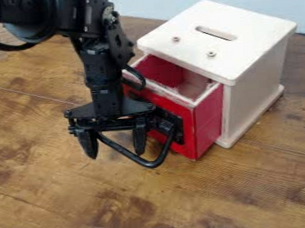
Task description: Close the drawer
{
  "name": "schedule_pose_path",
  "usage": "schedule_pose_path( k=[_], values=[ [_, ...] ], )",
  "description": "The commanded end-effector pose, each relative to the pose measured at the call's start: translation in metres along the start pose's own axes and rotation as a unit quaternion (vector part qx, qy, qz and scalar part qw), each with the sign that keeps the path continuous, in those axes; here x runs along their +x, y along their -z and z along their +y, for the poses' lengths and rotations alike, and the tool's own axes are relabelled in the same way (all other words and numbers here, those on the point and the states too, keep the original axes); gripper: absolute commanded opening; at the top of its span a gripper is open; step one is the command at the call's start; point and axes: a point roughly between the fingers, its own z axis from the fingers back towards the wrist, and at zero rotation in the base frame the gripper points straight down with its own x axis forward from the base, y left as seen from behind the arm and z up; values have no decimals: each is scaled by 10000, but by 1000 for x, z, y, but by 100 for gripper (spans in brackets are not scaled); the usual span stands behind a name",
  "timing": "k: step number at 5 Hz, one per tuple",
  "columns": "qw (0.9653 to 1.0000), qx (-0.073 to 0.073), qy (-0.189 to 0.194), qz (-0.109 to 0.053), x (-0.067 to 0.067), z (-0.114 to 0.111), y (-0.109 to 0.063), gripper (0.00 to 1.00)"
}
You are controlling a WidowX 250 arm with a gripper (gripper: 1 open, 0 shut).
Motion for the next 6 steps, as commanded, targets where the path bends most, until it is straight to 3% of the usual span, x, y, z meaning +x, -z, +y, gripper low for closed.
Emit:
schedule_pose_path(
  k=[1, 3, 4, 5, 6],
  values=[
    [9983, -37, -560, -154, 14, 4, 1, 100],
    [9964, 3, -843, -127, 20, 15, -9, 100],
    [9977, 0, -671, -106, 15, 6, -15, 100],
    [9993, -139, -266, -227, 13, -4, -20, 100],
    [9995, -187, 25, -246, 14, -1, -25, 100]
  ],
)
